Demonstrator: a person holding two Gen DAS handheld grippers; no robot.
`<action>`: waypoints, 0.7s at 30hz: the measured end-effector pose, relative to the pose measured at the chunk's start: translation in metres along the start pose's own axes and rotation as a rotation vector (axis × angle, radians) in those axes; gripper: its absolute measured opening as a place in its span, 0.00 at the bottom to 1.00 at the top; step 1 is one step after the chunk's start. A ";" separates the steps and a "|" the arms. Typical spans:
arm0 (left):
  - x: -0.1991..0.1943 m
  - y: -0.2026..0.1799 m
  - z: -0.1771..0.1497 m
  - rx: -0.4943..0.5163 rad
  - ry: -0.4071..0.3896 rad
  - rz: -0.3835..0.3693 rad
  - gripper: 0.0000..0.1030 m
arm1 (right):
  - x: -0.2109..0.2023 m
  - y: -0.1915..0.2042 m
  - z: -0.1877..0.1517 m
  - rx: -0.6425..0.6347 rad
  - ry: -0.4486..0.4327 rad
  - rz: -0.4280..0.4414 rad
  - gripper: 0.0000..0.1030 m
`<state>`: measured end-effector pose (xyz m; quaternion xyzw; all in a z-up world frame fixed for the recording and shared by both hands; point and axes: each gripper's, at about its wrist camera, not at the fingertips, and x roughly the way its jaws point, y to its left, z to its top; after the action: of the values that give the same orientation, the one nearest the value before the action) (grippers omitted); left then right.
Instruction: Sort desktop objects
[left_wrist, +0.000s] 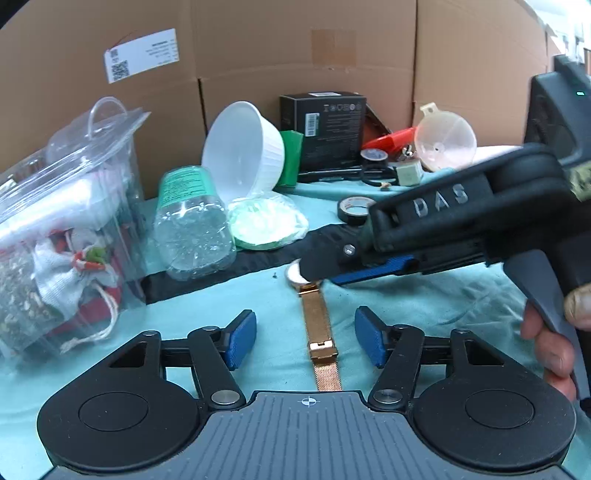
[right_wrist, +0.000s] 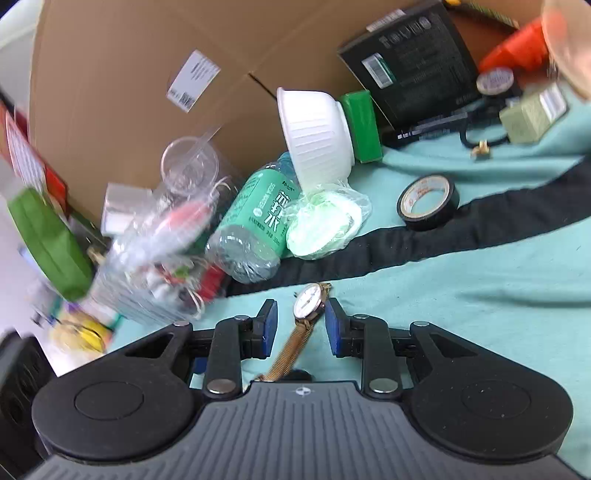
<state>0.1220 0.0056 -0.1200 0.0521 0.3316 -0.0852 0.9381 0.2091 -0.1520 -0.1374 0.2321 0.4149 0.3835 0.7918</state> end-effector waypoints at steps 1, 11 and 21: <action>0.001 0.000 0.001 0.001 0.001 -0.009 0.69 | 0.002 -0.005 0.002 0.030 0.005 0.027 0.31; 0.004 0.000 0.001 0.023 -0.009 -0.025 0.62 | 0.024 0.053 -0.007 -0.401 0.016 -0.110 0.47; -0.011 -0.006 -0.005 -0.023 0.025 0.020 0.59 | 0.043 0.085 -0.027 -0.703 0.063 -0.302 0.59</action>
<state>0.1093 0.0016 -0.1175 0.0456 0.3436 -0.0711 0.9353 0.1670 -0.0653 -0.1142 -0.1292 0.3117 0.3881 0.8576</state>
